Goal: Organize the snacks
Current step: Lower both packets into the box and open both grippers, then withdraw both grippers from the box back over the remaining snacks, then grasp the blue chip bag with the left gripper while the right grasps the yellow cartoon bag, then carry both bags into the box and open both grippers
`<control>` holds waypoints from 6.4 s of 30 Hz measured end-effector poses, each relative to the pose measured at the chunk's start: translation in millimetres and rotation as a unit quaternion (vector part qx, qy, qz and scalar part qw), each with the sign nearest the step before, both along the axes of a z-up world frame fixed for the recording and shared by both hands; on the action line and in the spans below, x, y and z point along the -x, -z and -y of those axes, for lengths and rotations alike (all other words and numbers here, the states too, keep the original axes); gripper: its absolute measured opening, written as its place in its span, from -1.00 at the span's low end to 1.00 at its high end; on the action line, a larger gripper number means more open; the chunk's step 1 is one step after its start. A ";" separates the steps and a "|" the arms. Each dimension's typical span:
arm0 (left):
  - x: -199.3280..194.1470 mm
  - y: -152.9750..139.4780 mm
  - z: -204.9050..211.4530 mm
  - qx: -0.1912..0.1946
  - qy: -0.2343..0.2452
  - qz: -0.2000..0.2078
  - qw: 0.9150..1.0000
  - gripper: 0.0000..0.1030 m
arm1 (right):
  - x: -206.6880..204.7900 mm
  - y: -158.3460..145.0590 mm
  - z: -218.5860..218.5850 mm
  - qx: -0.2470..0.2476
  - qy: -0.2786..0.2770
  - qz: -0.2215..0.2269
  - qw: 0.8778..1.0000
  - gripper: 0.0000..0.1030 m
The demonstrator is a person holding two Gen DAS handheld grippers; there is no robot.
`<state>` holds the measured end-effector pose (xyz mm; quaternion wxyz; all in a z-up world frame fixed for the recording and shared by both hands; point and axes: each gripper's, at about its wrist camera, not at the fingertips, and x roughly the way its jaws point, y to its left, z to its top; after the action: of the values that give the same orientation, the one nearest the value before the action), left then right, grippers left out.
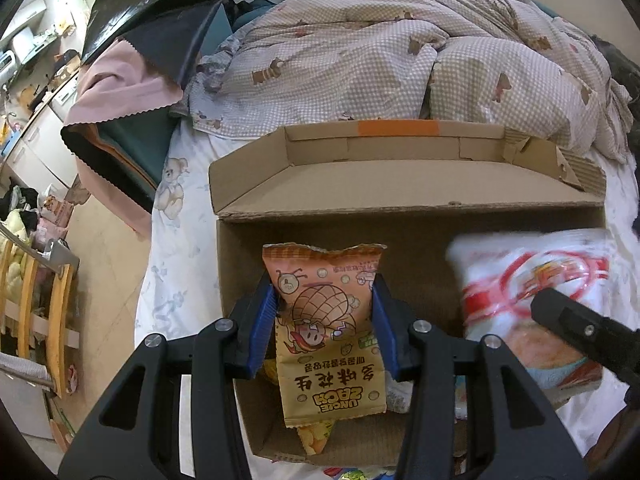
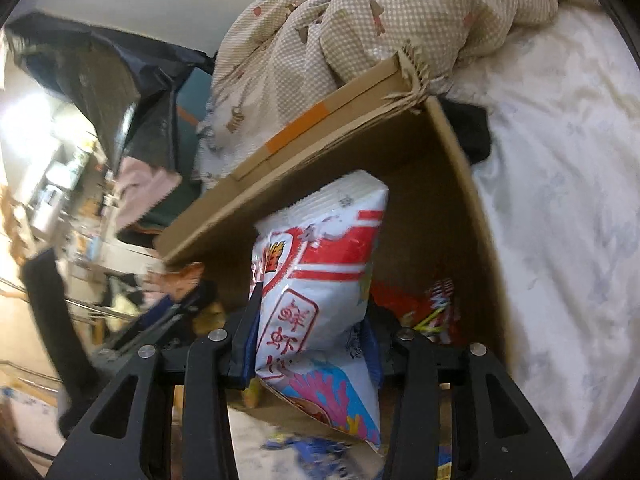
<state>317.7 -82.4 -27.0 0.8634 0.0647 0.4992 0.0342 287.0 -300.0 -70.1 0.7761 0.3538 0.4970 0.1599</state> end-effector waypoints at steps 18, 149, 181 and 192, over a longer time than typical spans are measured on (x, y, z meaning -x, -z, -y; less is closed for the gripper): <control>21.4 -28.6 -10.3 0.005 -0.011 0.038 0.999 0.83 | 10.3 -36.0 0.3 0.015 -0.004 0.053 0.998 0.59; 175.9 22.5 -77.1 0.138 0.045 -0.096 0.985 -0.19 | 101.8 69.6 -67.1 0.289 -0.109 -0.103 0.945 0.52; 189.2 -0.2 -89.1 0.156 0.042 -0.043 0.986 -0.20 | 169.7 -35.8 -39.8 0.105 -0.085 0.082 0.987 0.52; 151.1 -41.4 -88.0 0.143 0.055 -0.011 0.988 -0.20 | 135.1 -73.1 -33.0 0.130 -0.041 0.125 0.983 0.52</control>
<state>166.6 5.6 14.4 0.8586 -0.0315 0.5045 -0.0852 151.9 -267.1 3.0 0.8639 0.2067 0.4271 0.1689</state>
